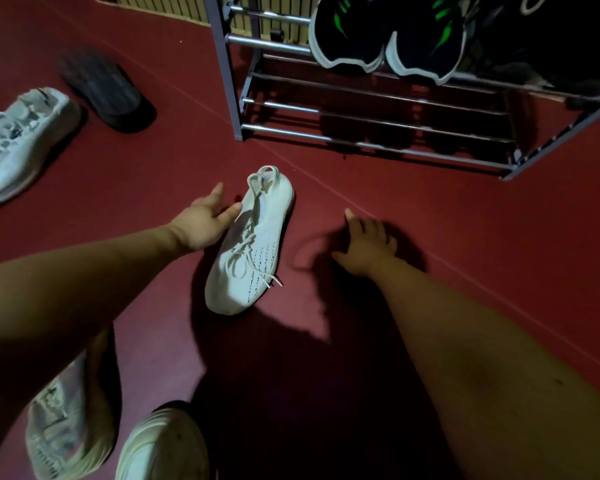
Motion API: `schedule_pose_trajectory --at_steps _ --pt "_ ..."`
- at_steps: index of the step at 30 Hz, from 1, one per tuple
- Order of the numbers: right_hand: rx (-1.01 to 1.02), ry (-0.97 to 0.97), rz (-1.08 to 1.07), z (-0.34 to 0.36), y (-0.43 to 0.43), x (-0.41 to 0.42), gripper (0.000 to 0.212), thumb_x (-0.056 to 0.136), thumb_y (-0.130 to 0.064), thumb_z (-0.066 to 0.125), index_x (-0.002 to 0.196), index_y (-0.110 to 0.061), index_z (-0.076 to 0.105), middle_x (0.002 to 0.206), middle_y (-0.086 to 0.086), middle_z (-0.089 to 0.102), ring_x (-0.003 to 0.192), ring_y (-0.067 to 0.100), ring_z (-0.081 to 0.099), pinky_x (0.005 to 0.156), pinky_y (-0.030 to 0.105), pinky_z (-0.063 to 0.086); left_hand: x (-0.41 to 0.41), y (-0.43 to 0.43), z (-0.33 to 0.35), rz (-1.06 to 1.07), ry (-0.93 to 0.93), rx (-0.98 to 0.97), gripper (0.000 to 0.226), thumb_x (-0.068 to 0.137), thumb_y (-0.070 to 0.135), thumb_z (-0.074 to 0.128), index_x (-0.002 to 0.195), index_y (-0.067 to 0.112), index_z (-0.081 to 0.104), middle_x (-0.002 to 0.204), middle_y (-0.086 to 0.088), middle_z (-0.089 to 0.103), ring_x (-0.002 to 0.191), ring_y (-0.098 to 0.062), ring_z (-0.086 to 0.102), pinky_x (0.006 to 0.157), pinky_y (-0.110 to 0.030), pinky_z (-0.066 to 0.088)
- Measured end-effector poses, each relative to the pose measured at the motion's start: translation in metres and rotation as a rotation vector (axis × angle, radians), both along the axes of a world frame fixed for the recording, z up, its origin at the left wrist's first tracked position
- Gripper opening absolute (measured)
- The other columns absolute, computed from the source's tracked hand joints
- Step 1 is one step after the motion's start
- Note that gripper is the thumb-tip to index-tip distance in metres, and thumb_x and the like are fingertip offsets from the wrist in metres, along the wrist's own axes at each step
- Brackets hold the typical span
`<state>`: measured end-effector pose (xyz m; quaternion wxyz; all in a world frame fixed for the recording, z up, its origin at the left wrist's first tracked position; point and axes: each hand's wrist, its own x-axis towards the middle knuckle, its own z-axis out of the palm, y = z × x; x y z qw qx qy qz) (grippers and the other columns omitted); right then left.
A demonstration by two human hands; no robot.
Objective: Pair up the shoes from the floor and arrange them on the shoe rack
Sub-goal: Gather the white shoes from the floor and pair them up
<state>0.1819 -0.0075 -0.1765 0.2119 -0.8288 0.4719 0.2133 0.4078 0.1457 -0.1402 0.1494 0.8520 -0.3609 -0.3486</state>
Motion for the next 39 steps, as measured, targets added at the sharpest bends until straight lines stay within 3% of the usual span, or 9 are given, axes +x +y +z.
schedule_pose_trajectory --at_steps 7,9,16,23,32,39 --pt "-0.099 -0.056 -0.052 0.031 -0.020 -0.050 0.089 0.086 -0.046 0.058 0.149 -0.035 -0.004 0.159 0.005 -0.007 0.145 0.028 -0.010 0.115 0.051 0.005 -0.053 -0.064 0.016 -0.582 -0.451 0.008 0.082 0.088 0.067 0.032 0.152 0.019 0.012 0.156 -0.018 0.011 0.145 -0.033 0.009 0.118 -0.041 0.013" --pt "-0.109 -0.063 -0.084 0.041 -0.028 -0.070 0.088 0.086 -0.043 0.059 0.149 -0.037 -0.003 0.159 0.003 -0.007 0.145 0.026 -0.012 0.115 0.049 0.001 -0.078 -0.086 0.025 -0.618 -0.535 0.074 0.080 0.090 0.064 0.031 0.152 0.020 0.007 0.157 -0.016 0.007 0.145 -0.033 0.005 0.118 -0.041 0.010" --pt "-0.195 -0.058 -0.441 0.083 -0.080 -0.200 0.083 0.089 -0.045 0.054 0.149 -0.036 -0.002 0.159 0.004 -0.005 0.145 0.026 -0.010 0.116 0.048 0.002 -0.199 -0.178 0.068 -0.840 -0.490 0.121 0.078 0.091 0.062 0.030 0.151 0.024 -0.003 0.159 -0.011 -0.002 0.146 -0.030 -0.004 0.117 -0.042 0.006" --pt "-0.209 -0.025 -0.634 0.111 -0.134 -0.326 0.085 0.090 -0.043 0.055 0.150 -0.033 -0.005 0.159 0.006 -0.008 0.145 0.030 -0.011 0.115 0.050 0.004 -0.334 -0.276 0.090 -0.913 -0.419 0.034 0.082 0.091 0.059 0.040 0.152 0.017 0.004 0.157 -0.019 0.006 0.145 -0.033 0.007 0.118 -0.036 0.012" --pt "-0.109 -0.110 -0.815 0.078 -0.201 -0.442 0.091 0.085 -0.040 0.061 0.149 -0.036 -0.004 0.158 0.005 -0.010 0.145 0.028 -0.013 0.115 0.050 0.003 -0.474 -0.358 0.018 -0.802 -0.289 0.198 0.091 0.086 0.057 0.054 0.151 0.031 -0.004 0.159 -0.006 -0.013 0.144 -0.034 -0.012 0.116 -0.050 0.003" --pt "-0.161 -0.089 -0.912 0.032 -0.267 -0.522 0.096 0.081 -0.054 0.061 0.149 -0.035 -0.003 0.158 0.007 -0.008 0.145 0.028 -0.010 0.114 0.051 0.006 -0.549 -0.444 -0.041 -0.771 -0.142 0.260 0.119 0.065 0.076 0.060 0.148 0.036 -0.015 0.156 -0.004 -0.025 0.142 -0.037 -0.020 0.114 -0.058 0.001"
